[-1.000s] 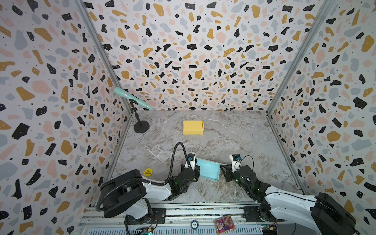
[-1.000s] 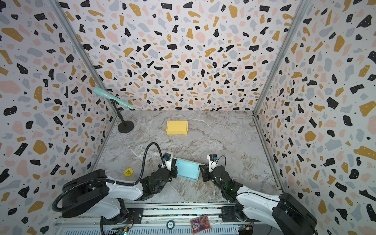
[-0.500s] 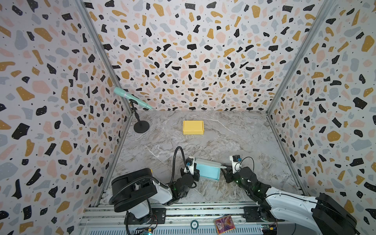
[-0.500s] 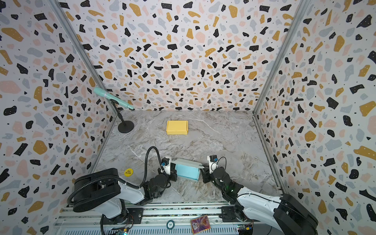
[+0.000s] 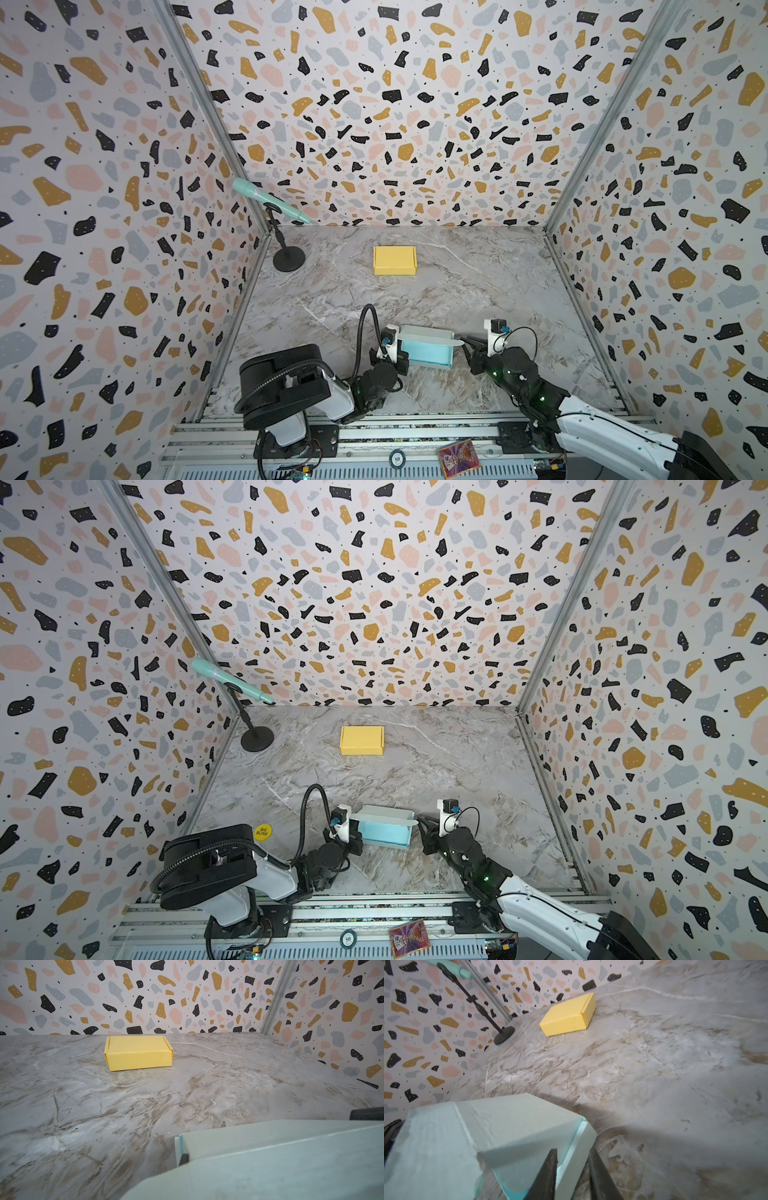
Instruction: Fold the paper box
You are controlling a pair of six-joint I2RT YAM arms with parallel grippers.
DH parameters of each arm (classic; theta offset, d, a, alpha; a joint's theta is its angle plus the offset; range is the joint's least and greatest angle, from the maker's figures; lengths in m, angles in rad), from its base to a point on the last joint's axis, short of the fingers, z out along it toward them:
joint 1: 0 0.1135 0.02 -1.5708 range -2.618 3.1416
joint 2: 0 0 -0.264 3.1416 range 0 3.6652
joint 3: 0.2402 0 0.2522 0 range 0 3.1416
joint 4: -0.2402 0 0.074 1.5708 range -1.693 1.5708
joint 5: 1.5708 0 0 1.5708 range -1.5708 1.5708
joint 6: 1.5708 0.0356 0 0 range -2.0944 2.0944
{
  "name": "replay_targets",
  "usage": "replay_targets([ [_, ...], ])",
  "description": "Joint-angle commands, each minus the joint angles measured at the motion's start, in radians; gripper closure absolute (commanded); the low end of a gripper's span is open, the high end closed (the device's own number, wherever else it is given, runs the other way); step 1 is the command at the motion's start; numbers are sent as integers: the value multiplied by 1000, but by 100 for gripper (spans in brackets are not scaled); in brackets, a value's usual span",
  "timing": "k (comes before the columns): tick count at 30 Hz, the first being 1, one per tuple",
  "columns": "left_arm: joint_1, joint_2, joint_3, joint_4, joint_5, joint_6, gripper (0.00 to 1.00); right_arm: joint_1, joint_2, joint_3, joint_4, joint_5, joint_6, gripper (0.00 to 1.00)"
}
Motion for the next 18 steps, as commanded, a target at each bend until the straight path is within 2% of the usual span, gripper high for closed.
replay_targets([
  [1, -14, 31, 3, -73, 1, 3, 98, -31, -92, 11, -140, 22, 13, 70],
  [4, -25, 30, 18, -92, -9, 14, 98, -60, -164, 49, -223, 15, -1, 68],
  [7, -34, 34, 26, -100, -18, 19, 98, -85, -165, 115, -274, -7, -36, 66],
  [18, -54, 64, 59, -112, -24, 33, 94, -67, 132, 342, -208, -118, -172, 64],
])
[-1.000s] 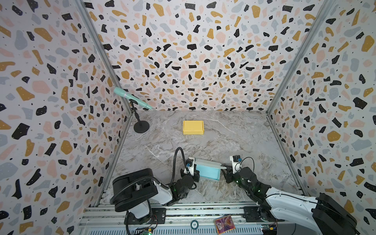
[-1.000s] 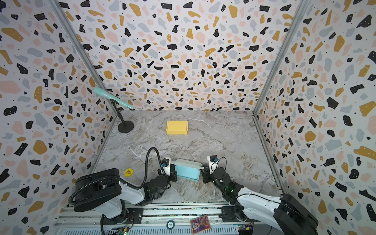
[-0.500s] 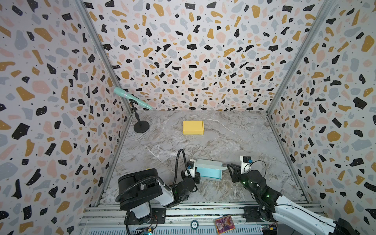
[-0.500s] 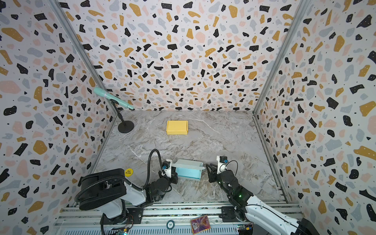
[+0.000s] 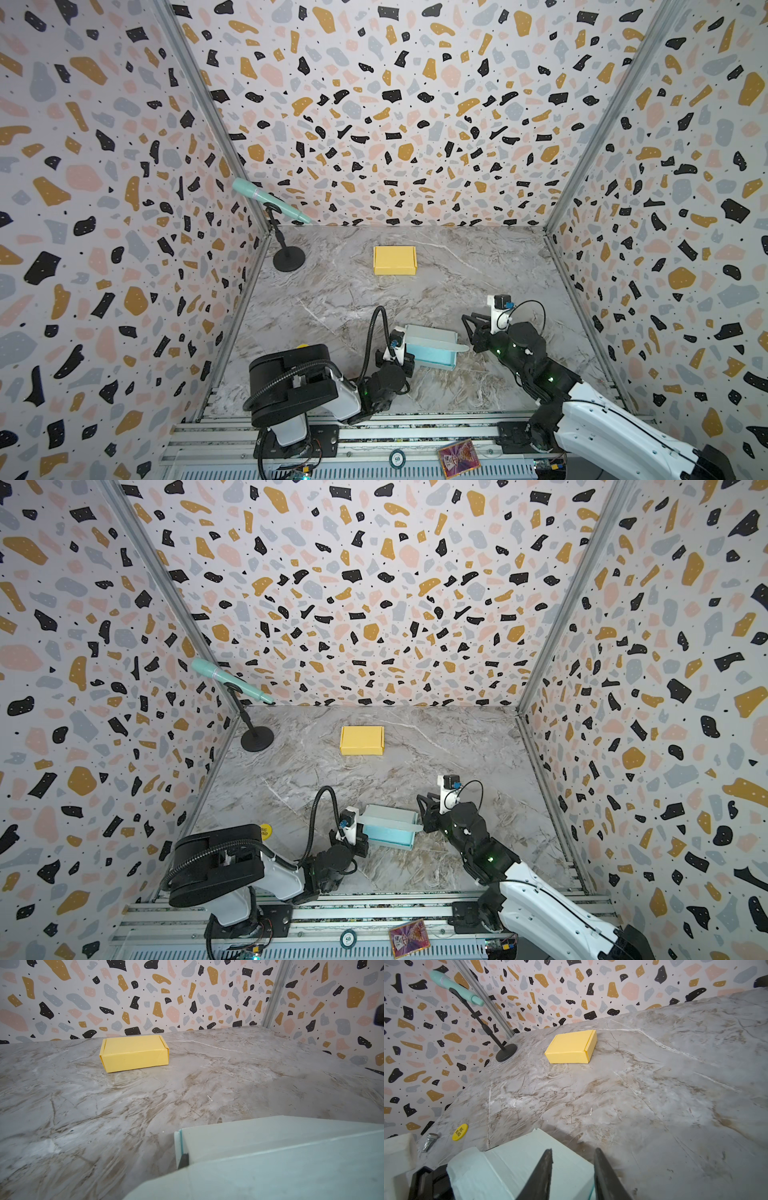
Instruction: Fold the paper box
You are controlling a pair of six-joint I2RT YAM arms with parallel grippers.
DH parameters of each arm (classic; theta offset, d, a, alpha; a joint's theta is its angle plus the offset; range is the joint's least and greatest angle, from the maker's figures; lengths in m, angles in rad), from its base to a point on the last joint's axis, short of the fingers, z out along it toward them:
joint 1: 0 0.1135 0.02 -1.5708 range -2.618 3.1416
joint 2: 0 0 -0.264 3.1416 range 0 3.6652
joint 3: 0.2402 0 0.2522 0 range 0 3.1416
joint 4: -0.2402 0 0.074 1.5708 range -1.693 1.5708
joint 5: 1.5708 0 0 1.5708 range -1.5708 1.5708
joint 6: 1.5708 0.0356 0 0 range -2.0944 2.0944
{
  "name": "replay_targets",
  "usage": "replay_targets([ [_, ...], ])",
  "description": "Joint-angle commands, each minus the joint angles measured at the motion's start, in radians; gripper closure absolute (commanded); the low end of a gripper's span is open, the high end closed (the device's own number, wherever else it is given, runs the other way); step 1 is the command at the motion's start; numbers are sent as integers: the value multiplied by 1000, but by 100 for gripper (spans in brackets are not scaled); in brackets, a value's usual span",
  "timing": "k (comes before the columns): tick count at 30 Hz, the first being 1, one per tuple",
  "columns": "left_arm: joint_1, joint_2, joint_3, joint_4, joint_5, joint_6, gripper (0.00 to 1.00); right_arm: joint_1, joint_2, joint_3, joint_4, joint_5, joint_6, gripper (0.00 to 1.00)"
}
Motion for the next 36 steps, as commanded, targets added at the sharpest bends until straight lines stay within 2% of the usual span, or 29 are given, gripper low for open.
replay_targets([
  [1, -11, 21, 5, -71, 22, 3, 94, 27, 87, 45, 29, -46, -59, 64],
  [7, -20, 21, 6, -81, 19, -1, 92, 91, 227, 35, 84, -14, -63, 64],
  [17, -28, 3, 11, -112, 19, -15, 84, 127, 335, -6, 134, 25, -56, 64],
  [25, -33, -53, -1, -200, 44, -70, 66, 138, 401, -42, 196, 39, -39, 64],
  [32, -33, -105, -9, -273, 118, -133, 48, 148, 438, -70, 230, 50, -25, 64],
  [36, -33, -151, 7, -376, 162, -162, 35, 154, 454, -75, 242, 58, -18, 65],
])
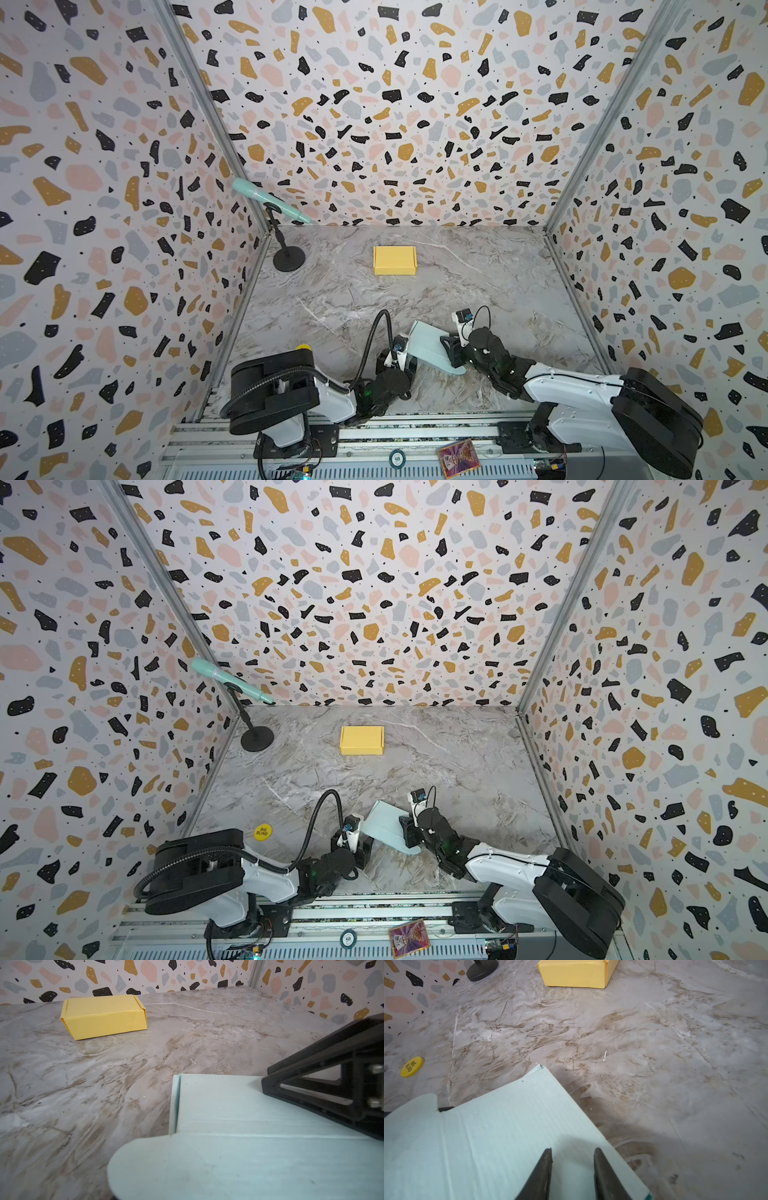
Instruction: Fold the paper box
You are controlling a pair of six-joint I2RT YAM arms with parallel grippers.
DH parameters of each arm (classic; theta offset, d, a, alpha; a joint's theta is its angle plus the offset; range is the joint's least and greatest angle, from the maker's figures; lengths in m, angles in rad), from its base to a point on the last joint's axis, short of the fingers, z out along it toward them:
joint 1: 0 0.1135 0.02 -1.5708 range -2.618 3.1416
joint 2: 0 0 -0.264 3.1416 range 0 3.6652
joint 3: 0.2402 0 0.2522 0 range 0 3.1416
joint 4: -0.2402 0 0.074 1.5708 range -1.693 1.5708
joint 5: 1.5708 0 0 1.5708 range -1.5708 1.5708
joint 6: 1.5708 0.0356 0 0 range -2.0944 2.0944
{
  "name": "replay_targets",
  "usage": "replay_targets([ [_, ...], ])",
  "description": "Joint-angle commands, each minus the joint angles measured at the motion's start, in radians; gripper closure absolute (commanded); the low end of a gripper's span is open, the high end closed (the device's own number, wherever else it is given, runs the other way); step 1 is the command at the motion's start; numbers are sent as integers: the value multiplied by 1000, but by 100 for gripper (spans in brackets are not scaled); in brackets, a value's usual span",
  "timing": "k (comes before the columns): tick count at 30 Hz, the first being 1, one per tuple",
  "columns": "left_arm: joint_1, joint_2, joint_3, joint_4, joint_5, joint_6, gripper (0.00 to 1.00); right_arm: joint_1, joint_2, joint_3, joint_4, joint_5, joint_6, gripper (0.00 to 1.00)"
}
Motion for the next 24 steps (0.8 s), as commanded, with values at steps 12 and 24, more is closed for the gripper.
replay_targets([
  [12, -6, -235, 6, -371, 203, -88, 0, 20, 3, -39, 8, 34, 27, 65],
  [24, 94, -559, 123, -658, 284, -81, 0, 33, 4, -59, 13, 51, 36, 65],
])
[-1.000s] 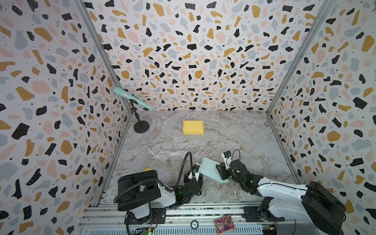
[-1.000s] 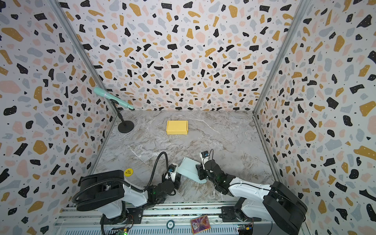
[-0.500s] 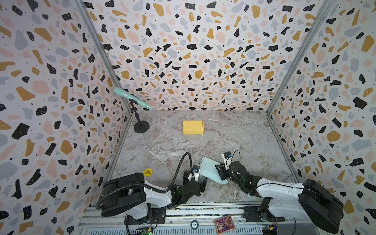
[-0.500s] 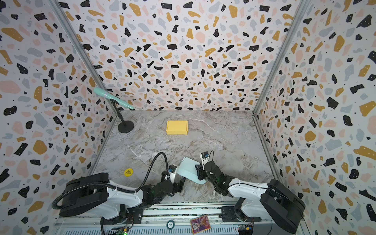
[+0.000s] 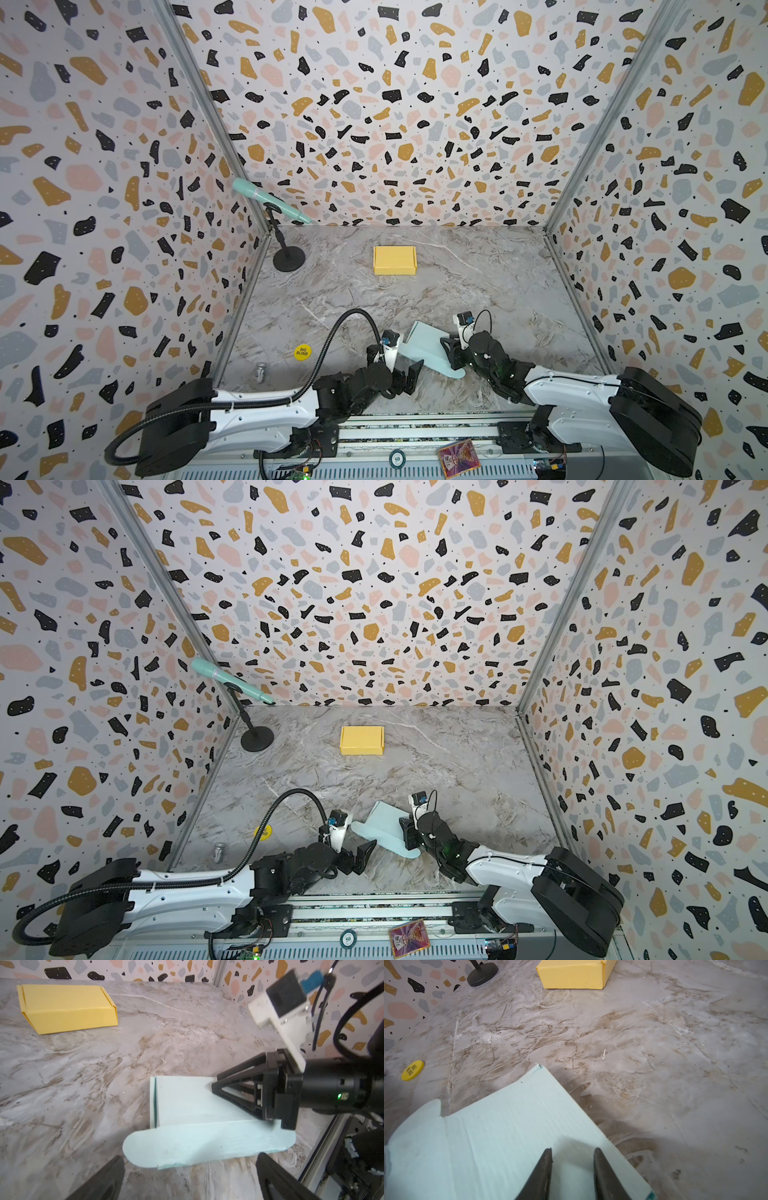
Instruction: Fold the paper box
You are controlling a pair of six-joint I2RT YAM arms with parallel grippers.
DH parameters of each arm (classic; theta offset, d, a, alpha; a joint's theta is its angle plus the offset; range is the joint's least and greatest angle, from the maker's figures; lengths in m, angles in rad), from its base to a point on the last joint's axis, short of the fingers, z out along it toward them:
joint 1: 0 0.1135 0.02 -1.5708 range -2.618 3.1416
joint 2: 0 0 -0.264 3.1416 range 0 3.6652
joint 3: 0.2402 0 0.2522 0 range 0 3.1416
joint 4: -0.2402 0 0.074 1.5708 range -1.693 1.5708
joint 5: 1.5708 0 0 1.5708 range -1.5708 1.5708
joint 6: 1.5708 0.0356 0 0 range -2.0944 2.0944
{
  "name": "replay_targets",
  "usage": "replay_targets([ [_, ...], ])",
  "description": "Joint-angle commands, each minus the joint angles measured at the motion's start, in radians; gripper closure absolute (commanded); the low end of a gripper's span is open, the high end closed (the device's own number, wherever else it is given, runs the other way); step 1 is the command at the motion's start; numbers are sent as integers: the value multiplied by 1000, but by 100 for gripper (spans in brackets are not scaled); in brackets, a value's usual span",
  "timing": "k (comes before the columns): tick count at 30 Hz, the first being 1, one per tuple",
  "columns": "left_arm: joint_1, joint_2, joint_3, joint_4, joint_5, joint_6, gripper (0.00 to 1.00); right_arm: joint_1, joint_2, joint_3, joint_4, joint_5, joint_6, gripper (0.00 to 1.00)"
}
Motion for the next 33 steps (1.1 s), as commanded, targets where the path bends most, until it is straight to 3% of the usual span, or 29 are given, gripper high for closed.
replay_targets([
  [1, 87, -8, 80, -78, 68, -3, 0, 10, 4, -25, -36, 16, 8, 65],
  [4, 220, 61, 121, -52, 165, 25, 0, 13, 14, -32, -24, 22, 10, 65],
  [9, 324, 273, 239, -22, 288, 99, 0, 20, 26, -27, -11, 22, 11, 65],
  [16, 336, 446, 270, 27, 313, 95, 6, 24, 19, -24, -16, 34, 6, 65],
  [25, 335, 501, 193, 108, 333, 72, 23, 25, -6, 4, -35, 28, -5, 65],
  [33, 336, 505, 170, 125, 334, 73, 37, 25, -134, 59, -186, 15, 21, 61],
])
